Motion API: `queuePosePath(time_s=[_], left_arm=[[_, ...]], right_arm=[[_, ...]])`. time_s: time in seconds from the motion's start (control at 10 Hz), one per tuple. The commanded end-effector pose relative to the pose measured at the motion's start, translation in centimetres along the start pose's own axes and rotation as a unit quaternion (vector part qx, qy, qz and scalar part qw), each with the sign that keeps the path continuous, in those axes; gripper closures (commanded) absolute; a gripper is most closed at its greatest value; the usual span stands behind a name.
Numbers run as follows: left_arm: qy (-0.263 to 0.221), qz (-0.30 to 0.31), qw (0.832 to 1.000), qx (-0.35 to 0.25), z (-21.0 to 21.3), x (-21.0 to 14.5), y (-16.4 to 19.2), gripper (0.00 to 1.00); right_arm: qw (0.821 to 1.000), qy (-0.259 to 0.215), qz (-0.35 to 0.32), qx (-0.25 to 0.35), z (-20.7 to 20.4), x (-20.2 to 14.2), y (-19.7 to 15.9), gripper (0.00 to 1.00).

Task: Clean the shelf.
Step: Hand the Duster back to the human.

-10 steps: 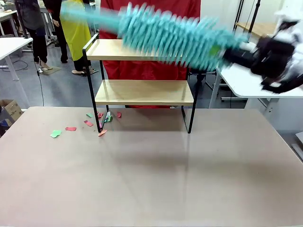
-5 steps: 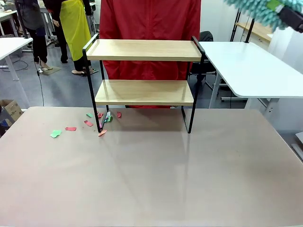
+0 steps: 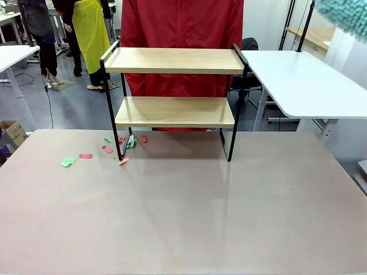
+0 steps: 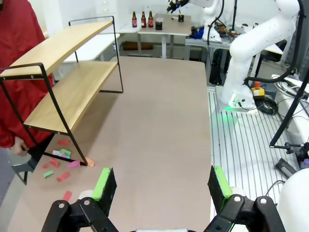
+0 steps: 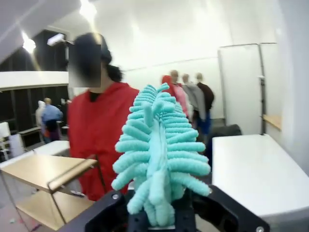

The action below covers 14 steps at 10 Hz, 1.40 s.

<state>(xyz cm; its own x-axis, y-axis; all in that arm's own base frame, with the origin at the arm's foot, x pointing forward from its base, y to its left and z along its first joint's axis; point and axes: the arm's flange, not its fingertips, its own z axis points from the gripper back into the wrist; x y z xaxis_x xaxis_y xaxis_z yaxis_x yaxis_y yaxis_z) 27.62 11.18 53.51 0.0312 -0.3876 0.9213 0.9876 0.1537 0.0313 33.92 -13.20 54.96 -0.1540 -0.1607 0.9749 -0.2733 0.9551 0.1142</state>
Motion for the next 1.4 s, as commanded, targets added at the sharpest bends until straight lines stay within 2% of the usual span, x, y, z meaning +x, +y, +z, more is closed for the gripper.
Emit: queuePosePath(time_s=[0.0,0.5,0.8,0.9,1.0,1.1,1.3], left_arm=[[-0.014,-0.011,1.000,0.000,-0.1,0.1,0.1,0.00],[-0.014,-0.011,1.000,0.000,-0.1,0.1,0.1,0.00],[-0.014,-0.011,1.000,0.000,-0.1,0.1,0.1,0.00],[-0.014,-0.011,1.000,0.000,-0.1,0.1,0.1,0.00],[-0.014,-0.011,1.000,0.000,-0.1,0.1,0.1,0.00],[-0.014,-0.011,1.000,0.000,-0.1,0.1,0.1,0.00],[-0.014,-0.011,1.000,0.000,-0.1,0.1,0.1,0.00]], right_arm=[[0.999,0.007,0.034,-0.042,0.4,-2.2,1.0,0.84],[0.993,0.104,0.028,-0.056,2.4,-7.7,-0.5,0.84],[0.989,0.141,0.018,-0.043,4.0,-10.7,0.1,0.84],[0.989,0.140,0.025,-0.039,4.2,-11.0,0.1,0.84],[0.990,0.135,0.034,-0.010,4.0,-11.0,0.4,0.84],[0.989,0.143,-0.002,-0.040,-0.7,-9.3,-2.6,0.84],[0.989,0.143,-0.002,-0.040,-0.7,-9.3,-2.6,0.84]])
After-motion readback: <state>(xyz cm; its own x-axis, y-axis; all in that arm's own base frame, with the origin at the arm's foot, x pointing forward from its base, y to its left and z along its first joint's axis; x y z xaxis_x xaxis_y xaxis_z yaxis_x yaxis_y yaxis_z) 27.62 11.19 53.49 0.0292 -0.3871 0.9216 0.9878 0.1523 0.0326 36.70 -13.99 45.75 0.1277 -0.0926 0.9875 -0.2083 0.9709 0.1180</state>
